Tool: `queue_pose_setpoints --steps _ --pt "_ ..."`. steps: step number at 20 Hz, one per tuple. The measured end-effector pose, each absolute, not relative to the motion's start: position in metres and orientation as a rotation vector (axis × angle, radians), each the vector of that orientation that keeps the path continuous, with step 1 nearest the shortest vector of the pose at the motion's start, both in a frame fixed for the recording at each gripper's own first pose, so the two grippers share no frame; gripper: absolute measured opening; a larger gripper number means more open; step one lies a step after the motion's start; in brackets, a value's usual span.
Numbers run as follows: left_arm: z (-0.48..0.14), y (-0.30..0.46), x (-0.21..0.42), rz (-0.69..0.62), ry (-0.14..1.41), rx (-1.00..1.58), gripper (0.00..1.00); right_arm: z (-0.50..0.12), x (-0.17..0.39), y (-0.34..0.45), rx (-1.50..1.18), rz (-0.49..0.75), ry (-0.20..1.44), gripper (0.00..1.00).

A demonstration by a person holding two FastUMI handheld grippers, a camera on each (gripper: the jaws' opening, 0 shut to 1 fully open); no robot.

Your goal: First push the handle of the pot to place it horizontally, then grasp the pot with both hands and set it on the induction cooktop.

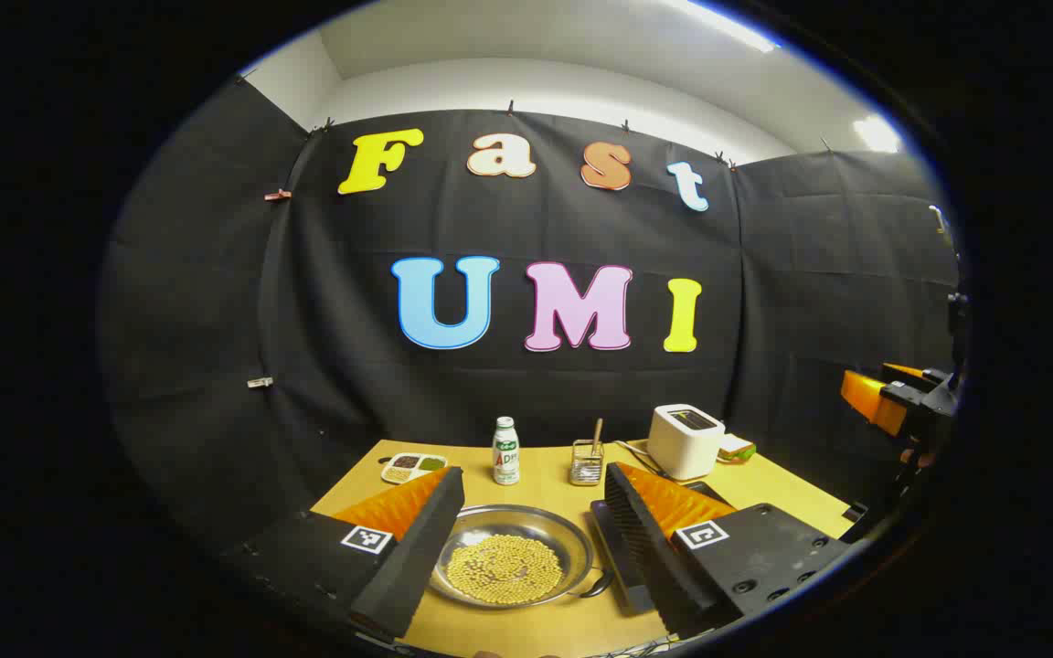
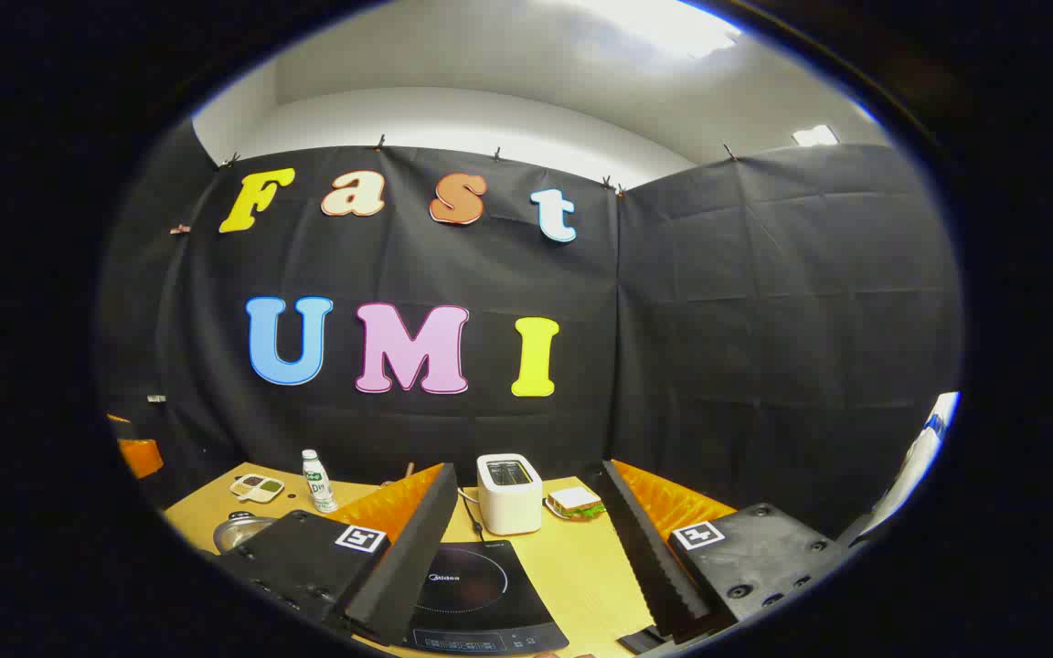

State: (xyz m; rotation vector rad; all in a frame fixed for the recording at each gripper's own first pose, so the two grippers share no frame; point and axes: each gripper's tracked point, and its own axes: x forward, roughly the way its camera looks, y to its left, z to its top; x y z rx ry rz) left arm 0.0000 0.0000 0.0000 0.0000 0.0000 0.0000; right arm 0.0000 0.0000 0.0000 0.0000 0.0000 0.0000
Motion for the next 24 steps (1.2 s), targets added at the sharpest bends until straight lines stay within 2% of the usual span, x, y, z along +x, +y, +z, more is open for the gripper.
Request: queue_pose_setpoints --steps 5,8,24 --pt "-0.002 0.013 -0.008 -0.028 0.013 -0.051 0.98 0.021 -0.022 0.017 -0.023 0.032 -0.040 0.98" --pt "-0.001 0.019 -0.008 -0.015 0.012 -0.042 0.96 0.009 -0.027 0.019 -0.009 0.045 -0.014 0.98" --pt "-0.013 0.009 0.022 0.010 0.075 -0.090 0.96 0.001 0.014 0.017 0.044 0.090 0.015 0.98"
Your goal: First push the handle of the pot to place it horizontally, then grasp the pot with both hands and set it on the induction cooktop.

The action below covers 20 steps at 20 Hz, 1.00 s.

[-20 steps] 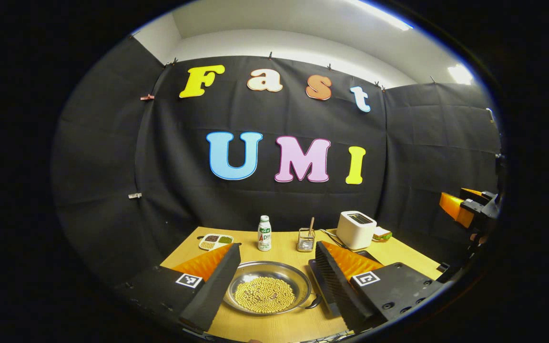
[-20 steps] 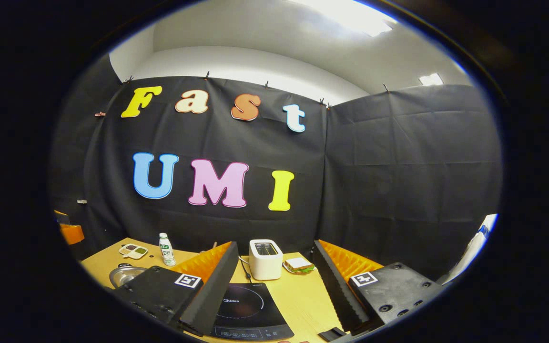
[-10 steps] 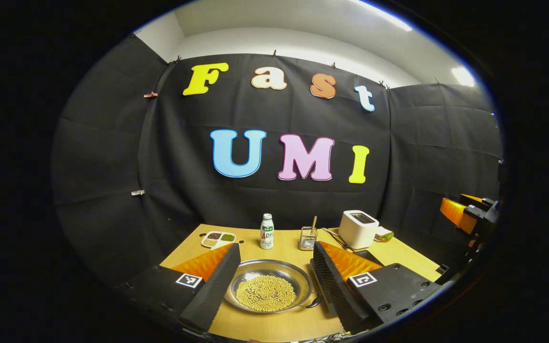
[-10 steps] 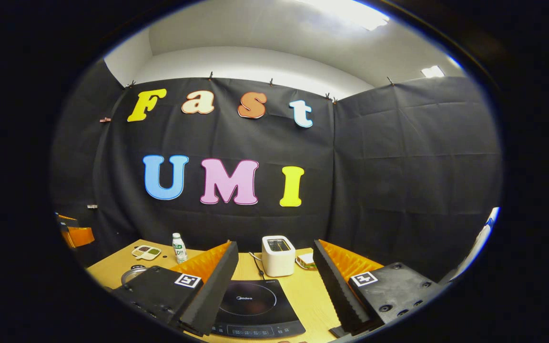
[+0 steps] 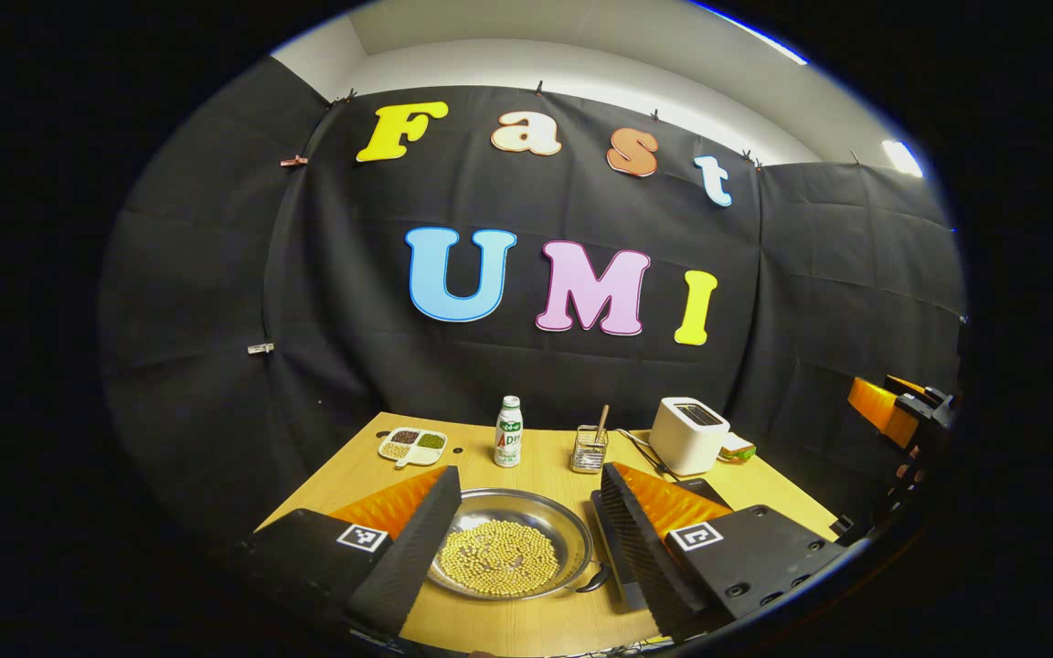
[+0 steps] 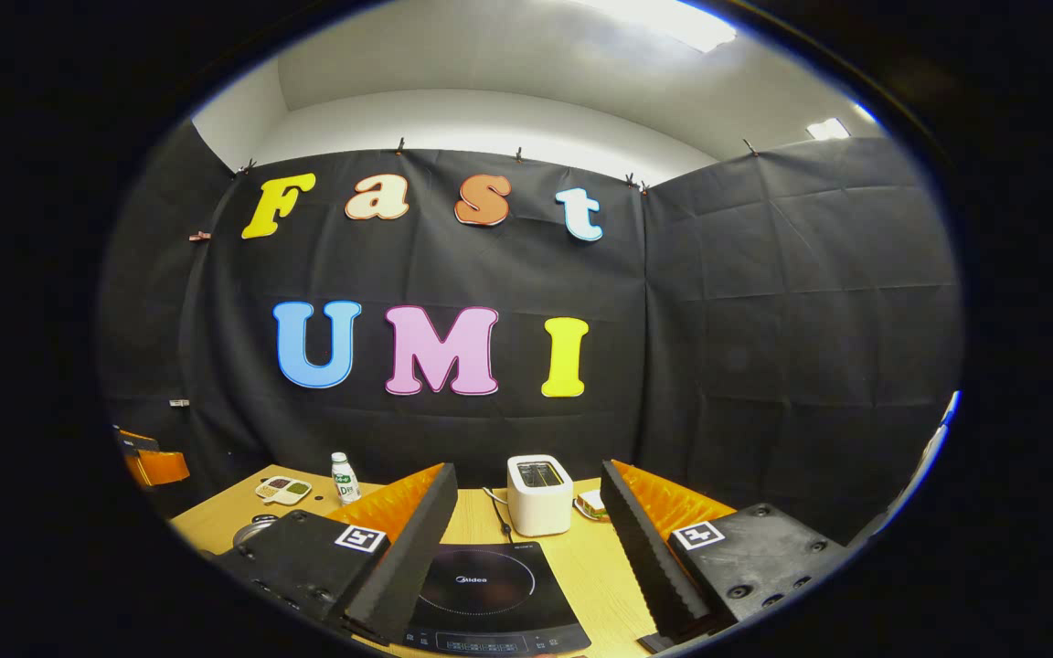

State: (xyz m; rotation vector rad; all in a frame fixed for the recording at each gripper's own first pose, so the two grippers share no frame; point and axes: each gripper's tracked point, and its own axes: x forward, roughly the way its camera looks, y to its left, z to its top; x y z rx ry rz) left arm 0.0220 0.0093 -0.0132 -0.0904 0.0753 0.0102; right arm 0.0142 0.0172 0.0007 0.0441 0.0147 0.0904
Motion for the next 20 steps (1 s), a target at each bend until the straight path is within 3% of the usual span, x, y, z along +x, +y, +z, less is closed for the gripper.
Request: queue_pose_setpoints --steps 5,7,16,18,20 --pt "-0.020 0.010 0.041 -0.002 0.110 -0.086 0.96 -0.007 0.027 0.017 0.038 0.089 0.024 0.98" --pt "-0.024 0.011 0.046 -0.015 0.131 -0.084 0.88 -0.013 0.031 0.019 0.038 0.093 0.035 0.98" --pt "-0.106 0.000 0.056 -0.101 0.352 -0.084 0.13 -0.035 0.049 0.033 0.029 0.167 0.069 0.98" --pt "-0.133 0.000 0.054 -0.089 0.406 -0.045 0.05 -0.038 0.053 0.032 0.024 0.176 0.078 0.98" --pt "-0.155 -0.006 0.052 -0.089 0.453 -0.013 0.05 -0.043 0.057 0.030 0.027 0.181 0.086 0.98"
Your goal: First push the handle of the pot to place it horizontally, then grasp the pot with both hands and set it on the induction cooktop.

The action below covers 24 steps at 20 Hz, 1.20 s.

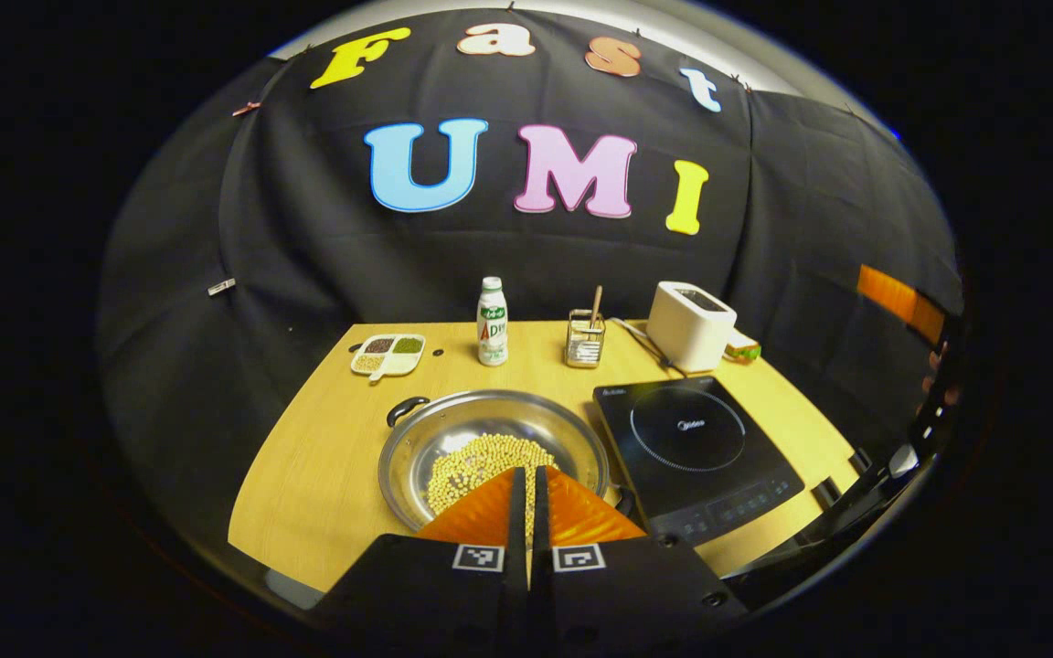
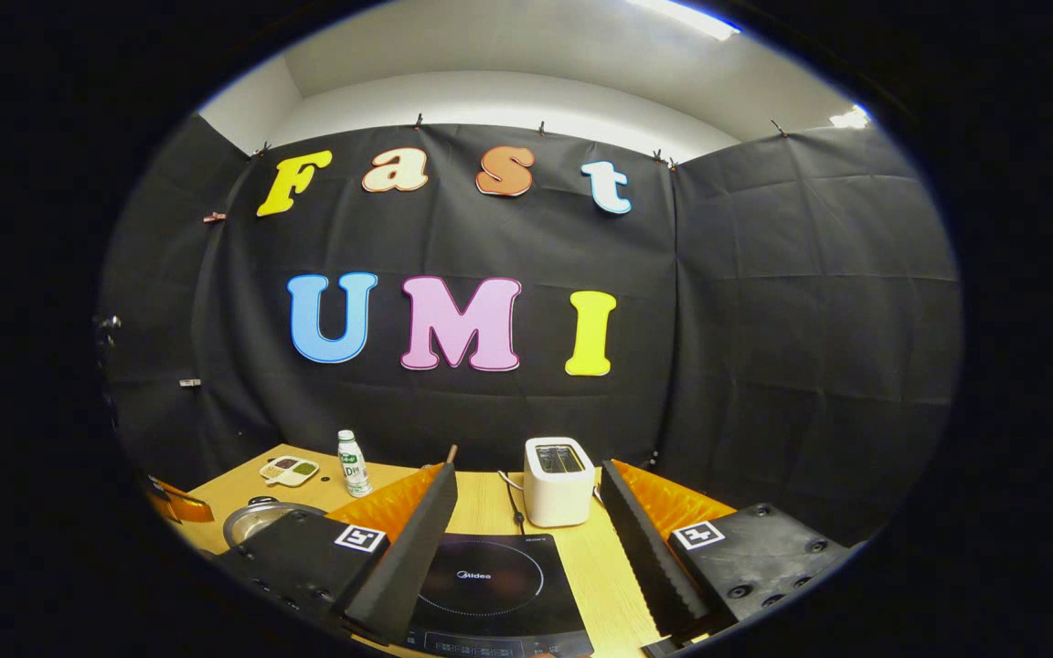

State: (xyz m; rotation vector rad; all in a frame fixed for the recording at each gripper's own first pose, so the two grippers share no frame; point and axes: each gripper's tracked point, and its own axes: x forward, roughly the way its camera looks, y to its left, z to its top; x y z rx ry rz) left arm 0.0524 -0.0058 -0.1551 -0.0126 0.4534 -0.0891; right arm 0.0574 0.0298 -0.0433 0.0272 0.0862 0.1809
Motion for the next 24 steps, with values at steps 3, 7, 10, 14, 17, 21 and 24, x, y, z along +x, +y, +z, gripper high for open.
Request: queue_pose_setpoints --steps 3,7,10,14,17,21,24 --pt "-0.195 -0.021 0.047 -0.123 0.542 -0.003 0.05 -0.057 0.065 0.023 0.057 0.176 0.134 1.00" --pt "-0.243 -0.039 0.041 -0.182 0.658 0.025 0.05 -0.065 0.072 0.015 0.058 0.167 0.146 0.98" --pt "-0.272 -0.049 0.042 -0.213 0.733 0.050 0.05 -0.068 0.075 0.015 0.051 0.177 0.148 0.98" --pt "-0.300 -0.062 0.050 -0.245 0.801 0.086 0.04 -0.069 0.079 0.009 0.046 0.179 0.143 0.98" --pt "-0.312 -0.070 0.061 -0.255 0.834 0.135 0.05 -0.071 0.081 0.004 0.049 0.180 0.148 0.98" --pt "-0.314 -0.088 0.077 -0.271 0.846 0.116 0.04 -0.072 0.086 -0.008 0.043 0.163 0.148 0.98" --pt "-0.313 -0.095 0.085 -0.268 0.844 0.100 0.05 -0.073 0.090 -0.015 0.041 0.152 0.148 0.98"
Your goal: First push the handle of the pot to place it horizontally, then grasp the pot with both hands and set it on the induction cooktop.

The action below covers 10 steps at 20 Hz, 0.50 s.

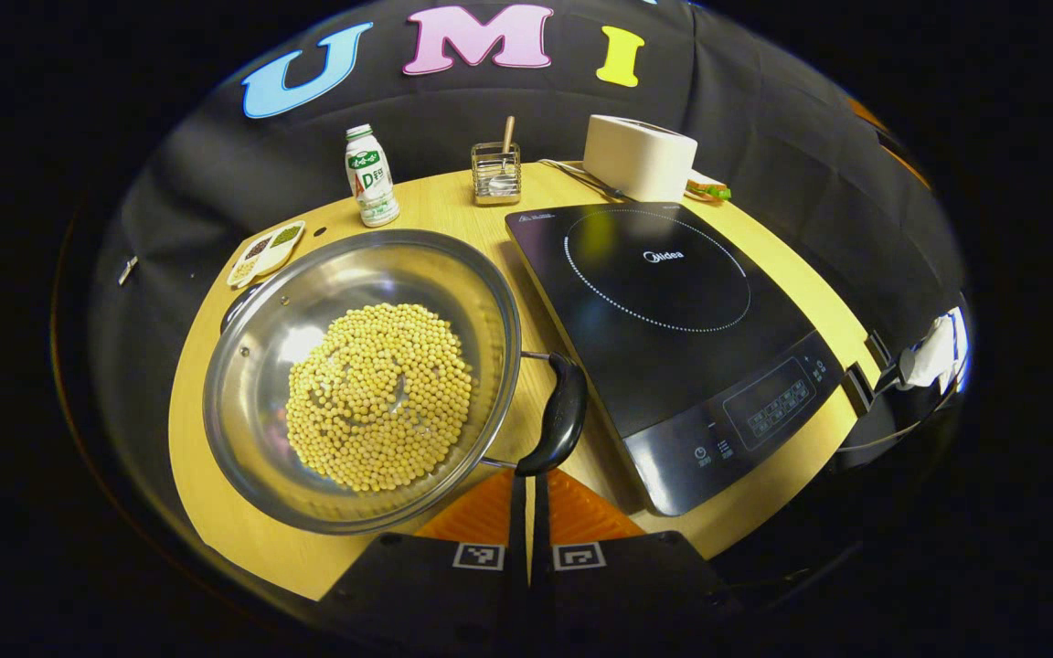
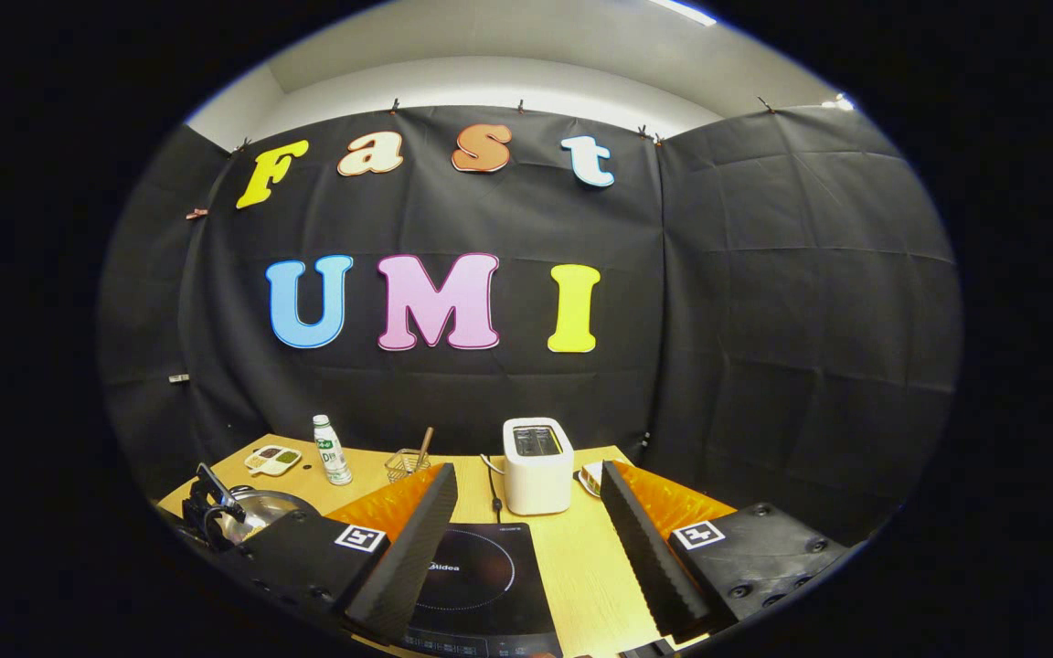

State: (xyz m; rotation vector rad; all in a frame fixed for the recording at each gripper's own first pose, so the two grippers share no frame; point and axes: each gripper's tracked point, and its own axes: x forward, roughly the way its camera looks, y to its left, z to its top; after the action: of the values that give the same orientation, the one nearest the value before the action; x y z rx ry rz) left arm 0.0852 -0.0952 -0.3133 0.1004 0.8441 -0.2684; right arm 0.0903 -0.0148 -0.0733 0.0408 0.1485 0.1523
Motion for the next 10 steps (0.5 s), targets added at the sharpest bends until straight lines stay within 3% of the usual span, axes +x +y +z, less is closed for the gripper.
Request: queue_pose_setpoints --steps 10 --pt "-0.309 -0.113 0.122 -0.209 0.833 -0.036 0.05 -0.082 0.094 -0.019 0.038 0.153 0.169 0.98"
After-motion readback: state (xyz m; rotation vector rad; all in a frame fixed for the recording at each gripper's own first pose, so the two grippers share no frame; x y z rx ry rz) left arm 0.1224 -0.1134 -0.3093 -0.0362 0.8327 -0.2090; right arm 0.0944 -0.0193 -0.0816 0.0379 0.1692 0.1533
